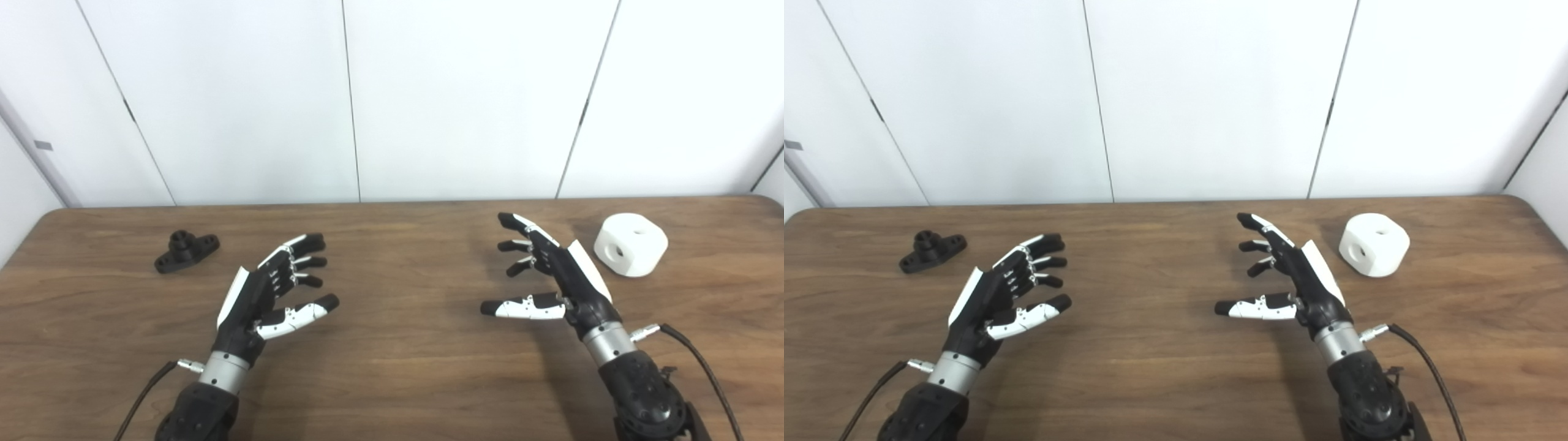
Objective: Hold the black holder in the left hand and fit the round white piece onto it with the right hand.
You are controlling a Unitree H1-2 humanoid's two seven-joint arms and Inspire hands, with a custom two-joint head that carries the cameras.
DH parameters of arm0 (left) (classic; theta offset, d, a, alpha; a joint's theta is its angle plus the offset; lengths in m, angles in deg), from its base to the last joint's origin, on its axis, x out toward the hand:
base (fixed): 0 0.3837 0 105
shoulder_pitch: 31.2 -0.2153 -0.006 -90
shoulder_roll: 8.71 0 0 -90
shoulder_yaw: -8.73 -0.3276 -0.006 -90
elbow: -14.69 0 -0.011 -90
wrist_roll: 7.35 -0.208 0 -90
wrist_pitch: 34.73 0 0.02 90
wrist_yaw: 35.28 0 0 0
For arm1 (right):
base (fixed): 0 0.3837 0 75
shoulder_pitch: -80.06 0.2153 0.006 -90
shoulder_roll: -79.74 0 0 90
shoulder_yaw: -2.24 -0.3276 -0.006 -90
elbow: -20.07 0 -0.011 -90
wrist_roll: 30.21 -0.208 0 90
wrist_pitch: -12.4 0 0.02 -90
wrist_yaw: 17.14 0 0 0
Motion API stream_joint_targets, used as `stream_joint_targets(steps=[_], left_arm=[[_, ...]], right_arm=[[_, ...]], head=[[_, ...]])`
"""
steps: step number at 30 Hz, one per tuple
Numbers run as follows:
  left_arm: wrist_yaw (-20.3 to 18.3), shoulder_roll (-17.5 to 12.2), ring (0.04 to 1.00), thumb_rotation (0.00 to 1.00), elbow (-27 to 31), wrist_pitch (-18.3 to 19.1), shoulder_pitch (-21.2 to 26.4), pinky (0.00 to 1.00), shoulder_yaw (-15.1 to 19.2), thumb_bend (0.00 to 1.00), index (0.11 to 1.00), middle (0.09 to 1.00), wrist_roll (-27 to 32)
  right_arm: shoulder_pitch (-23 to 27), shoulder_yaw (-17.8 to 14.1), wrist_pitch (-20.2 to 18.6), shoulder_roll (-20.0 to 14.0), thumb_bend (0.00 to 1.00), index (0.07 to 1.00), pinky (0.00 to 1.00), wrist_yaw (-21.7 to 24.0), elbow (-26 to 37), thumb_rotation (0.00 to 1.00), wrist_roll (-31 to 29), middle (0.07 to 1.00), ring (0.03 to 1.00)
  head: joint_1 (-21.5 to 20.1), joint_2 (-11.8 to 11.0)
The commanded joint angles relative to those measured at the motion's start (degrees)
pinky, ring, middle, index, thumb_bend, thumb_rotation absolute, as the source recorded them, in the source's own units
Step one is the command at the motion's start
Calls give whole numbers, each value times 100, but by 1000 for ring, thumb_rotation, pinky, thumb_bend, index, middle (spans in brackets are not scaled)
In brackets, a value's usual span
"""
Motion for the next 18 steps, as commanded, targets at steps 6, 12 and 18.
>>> stream_joint_targets(steps=[6, 12, 18], left_arm=[[-38, -69, 827, 235, 70, -147, 200, 681, 7, 768, 893, 888, 51], [-52, -90, 822, 232, 54, -167, 213, 680, 9, 762, 893, 885, 38], [-48, -77, 821, 241, 23, -182, 244, 681, 6, 765, 887, 880, 32]], right_arm=[[176, -25, 220, -11, 838, 876, 575, -59, 187, 201, -66, 887, 766], [175, -8, 169, 15, 842, 879, 589, -61, 237, 210, -40, 890, 770], [193, -27, 155, -13, 852, 879, 592, -58, 247, 224, -26, 889, 774]], head=[[22, 50], [-29, 47], [-44, 38]])
